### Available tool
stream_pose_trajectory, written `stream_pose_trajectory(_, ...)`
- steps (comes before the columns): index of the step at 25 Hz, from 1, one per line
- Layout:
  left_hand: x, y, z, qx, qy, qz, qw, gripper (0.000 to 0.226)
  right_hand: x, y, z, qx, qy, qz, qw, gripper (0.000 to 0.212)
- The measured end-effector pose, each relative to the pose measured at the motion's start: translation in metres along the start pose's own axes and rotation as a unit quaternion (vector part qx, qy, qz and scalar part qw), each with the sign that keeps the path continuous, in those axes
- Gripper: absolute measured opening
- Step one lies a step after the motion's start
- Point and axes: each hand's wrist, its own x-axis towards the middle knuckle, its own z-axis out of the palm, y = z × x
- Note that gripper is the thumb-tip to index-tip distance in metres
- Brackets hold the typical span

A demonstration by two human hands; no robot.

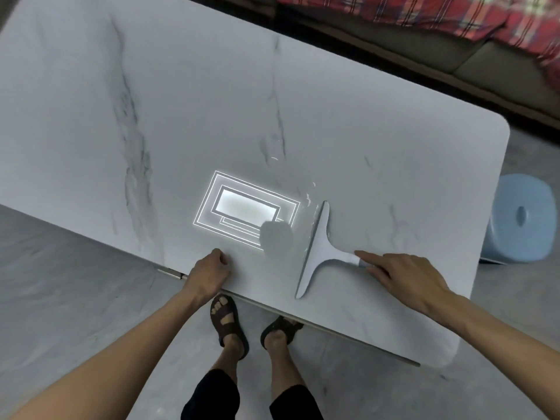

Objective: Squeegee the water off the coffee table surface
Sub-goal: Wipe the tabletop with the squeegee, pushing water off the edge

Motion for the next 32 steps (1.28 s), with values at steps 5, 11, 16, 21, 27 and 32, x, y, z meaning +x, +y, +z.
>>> stream_pose_trajectory(5,0.021,0.035,-0.034,-0.086,0.044,0.014,0.995,0.007,0.037,-0.005,-0.063,0.262,0.019,0.078,0.962,0.026)
stream_pose_trajectory(11,0.070,0.067,-0.080,-0.025,0.090,0.054,0.994,0.041,0.149,-0.045,-0.114,0.358,0.085,0.122,0.922,0.053)
stream_pose_trajectory(16,0.154,0.106,-0.105,-0.006,0.105,0.058,0.993,0.017,0.295,-0.061,-0.194,0.346,0.156,0.146,0.914,0.036)
stream_pose_trajectory(21,0.208,0.127,-0.107,0.073,0.007,0.087,0.994,0.025,0.404,-0.074,-0.237,0.276,0.157,0.157,0.935,0.032)
stream_pose_trajectory(27,0.211,0.143,-0.112,0.107,-0.057,0.053,0.991,0.029,0.358,-0.057,-0.204,0.128,0.113,0.086,0.982,0.053)
stream_pose_trajectory(32,0.211,0.156,-0.117,0.111,-0.069,0.049,0.990,0.040,0.222,-0.025,-0.161,0.086,-0.010,0.131,0.988,0.063)
